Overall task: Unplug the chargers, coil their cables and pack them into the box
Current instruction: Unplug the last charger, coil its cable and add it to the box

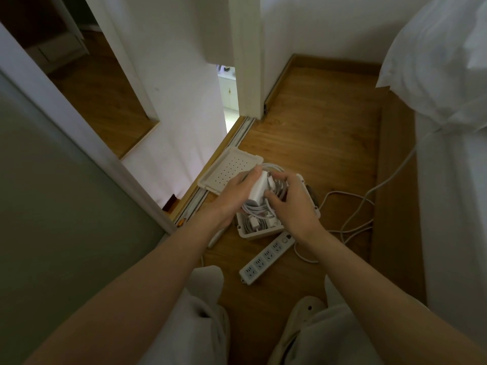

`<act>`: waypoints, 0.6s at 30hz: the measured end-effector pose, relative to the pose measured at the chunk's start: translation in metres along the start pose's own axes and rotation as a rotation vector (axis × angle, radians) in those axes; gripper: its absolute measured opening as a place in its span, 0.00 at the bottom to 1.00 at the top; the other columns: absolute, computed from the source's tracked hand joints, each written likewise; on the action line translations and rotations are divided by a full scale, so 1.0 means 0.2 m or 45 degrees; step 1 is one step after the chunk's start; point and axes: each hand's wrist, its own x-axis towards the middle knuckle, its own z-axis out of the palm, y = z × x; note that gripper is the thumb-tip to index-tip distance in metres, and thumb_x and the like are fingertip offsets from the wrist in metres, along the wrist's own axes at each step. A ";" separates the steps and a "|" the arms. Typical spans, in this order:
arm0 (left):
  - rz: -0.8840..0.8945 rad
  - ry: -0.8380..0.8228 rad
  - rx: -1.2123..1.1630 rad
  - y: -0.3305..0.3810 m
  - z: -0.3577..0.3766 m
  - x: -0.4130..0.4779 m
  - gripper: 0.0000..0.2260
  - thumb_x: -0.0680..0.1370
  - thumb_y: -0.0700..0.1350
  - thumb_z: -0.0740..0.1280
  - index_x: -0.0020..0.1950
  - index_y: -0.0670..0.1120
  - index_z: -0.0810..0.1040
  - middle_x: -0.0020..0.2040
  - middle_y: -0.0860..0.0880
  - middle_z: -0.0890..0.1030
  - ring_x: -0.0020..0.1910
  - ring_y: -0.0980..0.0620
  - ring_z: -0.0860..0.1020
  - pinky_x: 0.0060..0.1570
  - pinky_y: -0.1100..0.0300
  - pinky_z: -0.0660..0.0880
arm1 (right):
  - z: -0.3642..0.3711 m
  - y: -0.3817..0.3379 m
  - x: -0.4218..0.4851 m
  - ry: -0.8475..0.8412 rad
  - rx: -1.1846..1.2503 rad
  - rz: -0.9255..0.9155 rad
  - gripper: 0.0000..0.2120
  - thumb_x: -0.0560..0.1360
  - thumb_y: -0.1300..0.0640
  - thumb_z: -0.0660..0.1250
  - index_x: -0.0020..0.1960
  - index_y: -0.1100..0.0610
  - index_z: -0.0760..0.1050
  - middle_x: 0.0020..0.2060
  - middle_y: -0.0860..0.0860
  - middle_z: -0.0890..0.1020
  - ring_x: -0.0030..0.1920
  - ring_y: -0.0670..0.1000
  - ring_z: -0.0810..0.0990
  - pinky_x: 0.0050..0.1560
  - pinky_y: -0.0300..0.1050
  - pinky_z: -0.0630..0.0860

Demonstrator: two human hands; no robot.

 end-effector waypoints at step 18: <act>-0.151 0.235 -0.013 0.01 0.02 0.06 0.22 0.76 0.62 0.61 0.61 0.47 0.75 0.52 0.41 0.81 0.49 0.42 0.82 0.50 0.42 0.80 | -0.03 -0.08 -0.06 0.145 -0.342 -0.328 0.09 0.79 0.64 0.57 0.58 0.57 0.68 0.53 0.48 0.74 0.50 0.36 0.74 0.39 0.23 0.68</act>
